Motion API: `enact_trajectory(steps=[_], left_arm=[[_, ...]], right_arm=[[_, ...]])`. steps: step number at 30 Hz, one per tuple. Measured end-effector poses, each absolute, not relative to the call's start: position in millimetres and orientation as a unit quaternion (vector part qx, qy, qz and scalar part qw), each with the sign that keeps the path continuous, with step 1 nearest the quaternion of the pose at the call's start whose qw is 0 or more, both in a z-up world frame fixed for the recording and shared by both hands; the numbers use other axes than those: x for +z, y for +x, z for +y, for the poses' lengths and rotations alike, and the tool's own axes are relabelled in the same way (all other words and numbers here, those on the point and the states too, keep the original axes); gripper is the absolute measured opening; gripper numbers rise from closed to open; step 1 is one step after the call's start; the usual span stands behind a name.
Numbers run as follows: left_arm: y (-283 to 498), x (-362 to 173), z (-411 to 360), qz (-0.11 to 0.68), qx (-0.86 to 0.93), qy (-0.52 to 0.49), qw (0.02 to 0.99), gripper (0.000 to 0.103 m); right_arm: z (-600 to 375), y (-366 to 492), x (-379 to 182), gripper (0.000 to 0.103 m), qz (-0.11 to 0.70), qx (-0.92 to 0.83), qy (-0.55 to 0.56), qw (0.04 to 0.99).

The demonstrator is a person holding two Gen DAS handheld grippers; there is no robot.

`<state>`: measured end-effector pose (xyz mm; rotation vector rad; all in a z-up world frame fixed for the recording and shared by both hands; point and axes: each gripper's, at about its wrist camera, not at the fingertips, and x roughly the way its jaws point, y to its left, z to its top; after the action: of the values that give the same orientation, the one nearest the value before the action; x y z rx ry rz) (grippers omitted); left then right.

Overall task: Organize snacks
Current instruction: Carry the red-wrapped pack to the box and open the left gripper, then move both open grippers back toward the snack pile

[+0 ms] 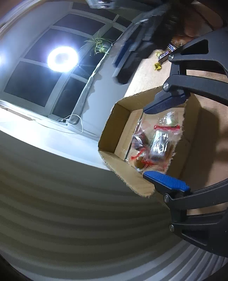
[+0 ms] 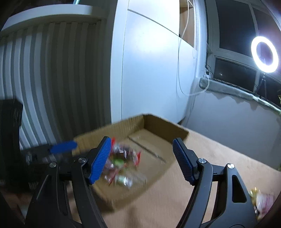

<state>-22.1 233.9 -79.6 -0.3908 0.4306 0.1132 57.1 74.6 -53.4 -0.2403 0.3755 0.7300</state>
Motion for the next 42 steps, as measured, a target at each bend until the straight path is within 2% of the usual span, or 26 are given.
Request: enact_trajectory(steps=[15,42], left_arm=[[-45.9,-60.1,229.1,0.206,0.075,-0.184,0.958,0.067],[-30.6,-37.1,138.5,0.227,0.017,-0.106,0.968,0.068]], right_arm=[[25.4,15.6,-72.6,0.075,0.211,0.346,-0.086,0.910],[-71.8,9.8,-81.5,0.075,0.212,0.302,-0.017,0.929]])
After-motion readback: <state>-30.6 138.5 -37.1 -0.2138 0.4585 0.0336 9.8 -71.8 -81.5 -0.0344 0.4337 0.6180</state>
